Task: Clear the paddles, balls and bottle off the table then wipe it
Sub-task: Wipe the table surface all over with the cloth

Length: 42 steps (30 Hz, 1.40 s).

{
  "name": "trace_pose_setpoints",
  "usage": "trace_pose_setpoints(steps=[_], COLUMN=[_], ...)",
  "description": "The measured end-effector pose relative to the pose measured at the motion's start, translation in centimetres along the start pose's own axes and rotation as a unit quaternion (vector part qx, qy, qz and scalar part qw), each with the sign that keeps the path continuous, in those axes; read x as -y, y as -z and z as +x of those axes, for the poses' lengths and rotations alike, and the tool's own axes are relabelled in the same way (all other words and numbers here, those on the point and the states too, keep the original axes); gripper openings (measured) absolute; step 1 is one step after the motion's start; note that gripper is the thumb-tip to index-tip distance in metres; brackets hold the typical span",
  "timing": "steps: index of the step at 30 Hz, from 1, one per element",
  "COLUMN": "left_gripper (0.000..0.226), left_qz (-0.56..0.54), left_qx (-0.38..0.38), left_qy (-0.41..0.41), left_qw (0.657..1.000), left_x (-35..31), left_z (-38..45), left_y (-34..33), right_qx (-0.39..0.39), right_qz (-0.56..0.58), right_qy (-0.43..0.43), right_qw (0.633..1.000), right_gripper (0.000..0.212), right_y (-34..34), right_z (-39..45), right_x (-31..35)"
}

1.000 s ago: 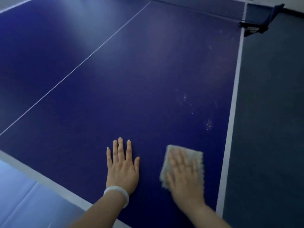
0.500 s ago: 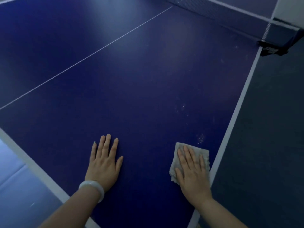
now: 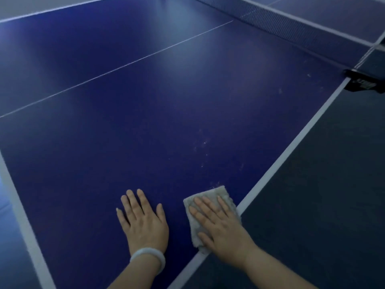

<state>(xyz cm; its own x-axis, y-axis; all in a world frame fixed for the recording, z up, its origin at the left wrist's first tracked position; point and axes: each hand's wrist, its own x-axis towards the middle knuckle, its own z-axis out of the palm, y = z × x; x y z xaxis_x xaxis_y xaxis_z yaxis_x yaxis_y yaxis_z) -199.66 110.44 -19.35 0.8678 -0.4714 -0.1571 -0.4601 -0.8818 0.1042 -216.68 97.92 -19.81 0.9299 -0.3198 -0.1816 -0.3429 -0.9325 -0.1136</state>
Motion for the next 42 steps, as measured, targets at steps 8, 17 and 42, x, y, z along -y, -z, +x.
trace_pose_setpoints(steps=[8,17,42], left_gripper=[0.073,0.073,0.071], left_qz=[-0.001,-0.012,-0.004], left_qx=[-0.014,-0.022,0.003], left_qy=[0.013,0.008,0.007], left_qw=[1.000,1.000,1.000], left_x=[0.0,0.2,0.1], left_z=[0.4,0.7,0.7], left_y=[-0.3,-0.7,0.2], right_qx=[-0.037,-0.003,-0.023], right_qz=[0.047,-0.044,0.006], right_qy=[-0.249,-0.023,0.094], right_qw=[0.967,0.999,0.995], right_gripper=[0.063,0.057,0.061], right_y=[1.7,2.9,2.5], right_z=[2.3,3.6,13.3], right_x=[-5.6,-11.0,0.2])
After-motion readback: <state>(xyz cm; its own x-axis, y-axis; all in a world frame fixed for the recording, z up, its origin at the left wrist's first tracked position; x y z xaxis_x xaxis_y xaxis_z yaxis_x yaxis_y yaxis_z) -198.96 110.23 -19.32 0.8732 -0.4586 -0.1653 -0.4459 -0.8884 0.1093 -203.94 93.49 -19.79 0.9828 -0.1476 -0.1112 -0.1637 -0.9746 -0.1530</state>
